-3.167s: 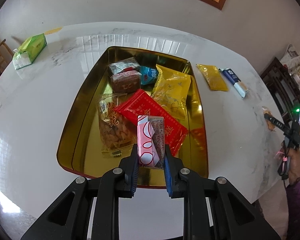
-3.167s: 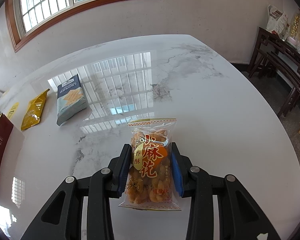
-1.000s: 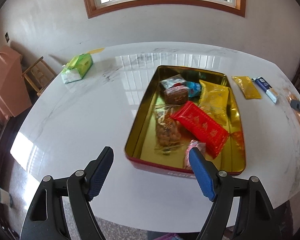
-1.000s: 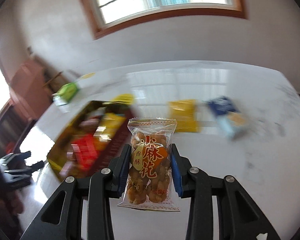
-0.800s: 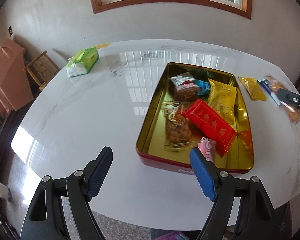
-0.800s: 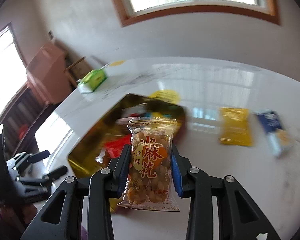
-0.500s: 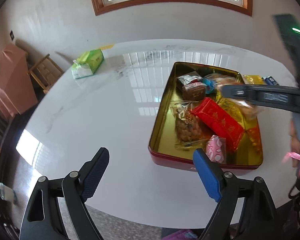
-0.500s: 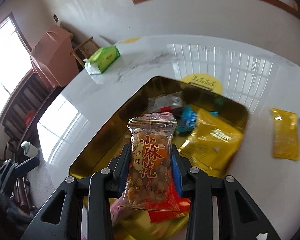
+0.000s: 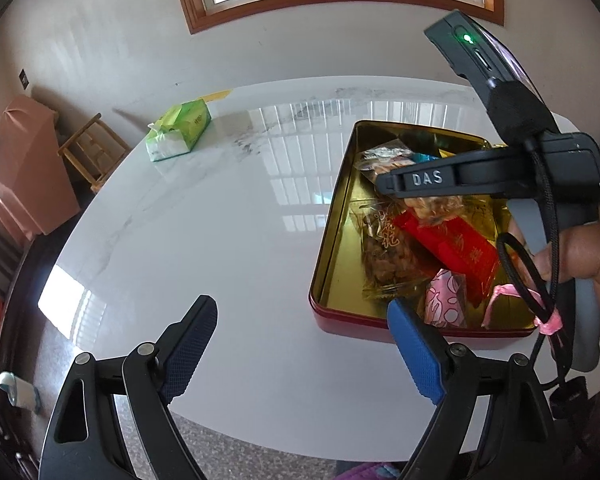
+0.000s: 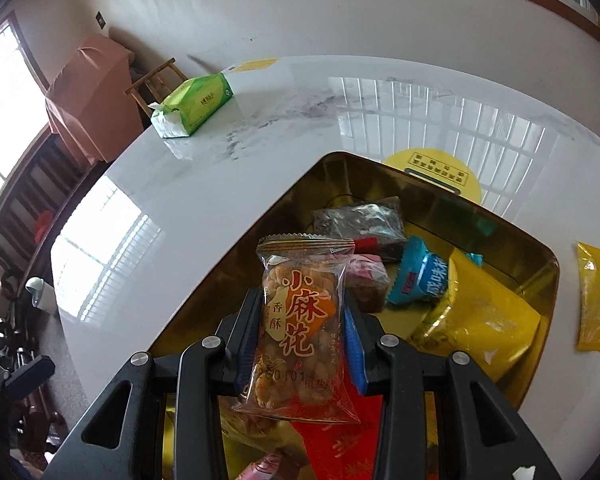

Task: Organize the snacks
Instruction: 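Carry the dough snack bag toward the tin box with the right tool, then drop the dough snack bag into the tin box by opening the right tool, then move both open tools to the yellow packet and blue cracker packet, then grasp the yellow WANTIYUAN packet with the left tool while the right tool grasps the blue cracker packet, then lower the yellow packet into the tin box and open the left tool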

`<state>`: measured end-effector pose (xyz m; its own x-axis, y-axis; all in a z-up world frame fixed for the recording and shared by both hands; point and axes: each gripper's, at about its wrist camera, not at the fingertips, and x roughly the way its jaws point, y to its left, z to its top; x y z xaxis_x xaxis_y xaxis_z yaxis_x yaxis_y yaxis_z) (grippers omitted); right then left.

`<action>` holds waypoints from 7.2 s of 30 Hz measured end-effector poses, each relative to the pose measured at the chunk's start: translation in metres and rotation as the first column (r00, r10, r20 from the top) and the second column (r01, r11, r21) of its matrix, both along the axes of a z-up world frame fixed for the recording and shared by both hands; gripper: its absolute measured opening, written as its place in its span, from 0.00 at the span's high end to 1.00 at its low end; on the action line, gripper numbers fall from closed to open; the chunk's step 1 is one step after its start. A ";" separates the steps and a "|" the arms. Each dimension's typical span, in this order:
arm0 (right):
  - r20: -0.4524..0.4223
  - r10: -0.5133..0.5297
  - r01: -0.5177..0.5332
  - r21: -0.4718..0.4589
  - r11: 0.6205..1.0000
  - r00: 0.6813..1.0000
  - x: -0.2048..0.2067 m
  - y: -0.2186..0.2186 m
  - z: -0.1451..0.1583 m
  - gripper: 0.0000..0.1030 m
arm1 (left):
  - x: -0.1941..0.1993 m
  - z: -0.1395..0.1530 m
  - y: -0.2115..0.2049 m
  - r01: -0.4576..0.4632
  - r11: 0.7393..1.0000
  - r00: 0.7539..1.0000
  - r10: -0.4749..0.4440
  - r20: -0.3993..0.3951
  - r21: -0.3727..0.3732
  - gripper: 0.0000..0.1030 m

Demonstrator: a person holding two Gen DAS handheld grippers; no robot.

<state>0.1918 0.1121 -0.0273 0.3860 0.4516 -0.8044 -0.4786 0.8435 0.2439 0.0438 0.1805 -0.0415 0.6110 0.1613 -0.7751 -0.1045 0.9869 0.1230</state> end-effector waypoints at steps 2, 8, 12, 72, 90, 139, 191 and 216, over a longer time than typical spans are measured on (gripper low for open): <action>-0.003 0.001 -0.001 0.022 1.000 1.000 -0.001 -0.004 0.001 0.64 | 0.001 -0.001 0.000 0.001 1.000 1.000 -0.001 -0.006 -0.003 0.15; 0.026 -0.011 0.008 0.120 0.993 1.000 -0.003 -0.016 0.009 0.49 | 0.002 -0.003 -0.001 0.002 1.000 1.000 -0.002 -0.012 0.000 0.15; 0.052 -0.008 0.001 0.140 0.990 0.999 -0.014 -0.028 0.011 0.49 | 0.002 -0.003 -0.003 0.003 1.000 1.000 -0.003 -0.018 0.000 0.15; 0.186 -0.781 0.798 -0.244 0.551 0.596 -0.038 -0.461 -0.036 0.01 | 0.107 0.039 -0.228 0.392 0.920 0.917 -0.391 -0.082 -0.003 0.15; 0.136 -0.806 0.813 -0.203 0.546 0.575 -0.055 -0.474 -0.036 0.00 | 0.191 -0.002 -0.281 0.342 0.940 0.933 -0.338 -0.125 0.013 0.15; 0.152 -0.779 0.792 -0.183 0.582 0.608 -0.056 -0.463 -0.038 0.00 | 0.142 -0.021 -0.253 0.231 0.893 0.948 -0.295 -0.116 -0.387 0.45; 0.161 -0.449 0.464 -0.069 0.883 0.879 0.025 -0.333 -0.039 0.54 | 0.031 0.063 -0.085 0.057 0.936 0.998 -0.056 0.012 -0.348 0.45; 0.154 -0.475 0.488 -0.059 0.871 0.866 -0.004 -0.330 -0.037 0.53 | 0.064 0.028 -0.076 0.074 0.957 0.996 -0.086 -0.033 -0.281 0.45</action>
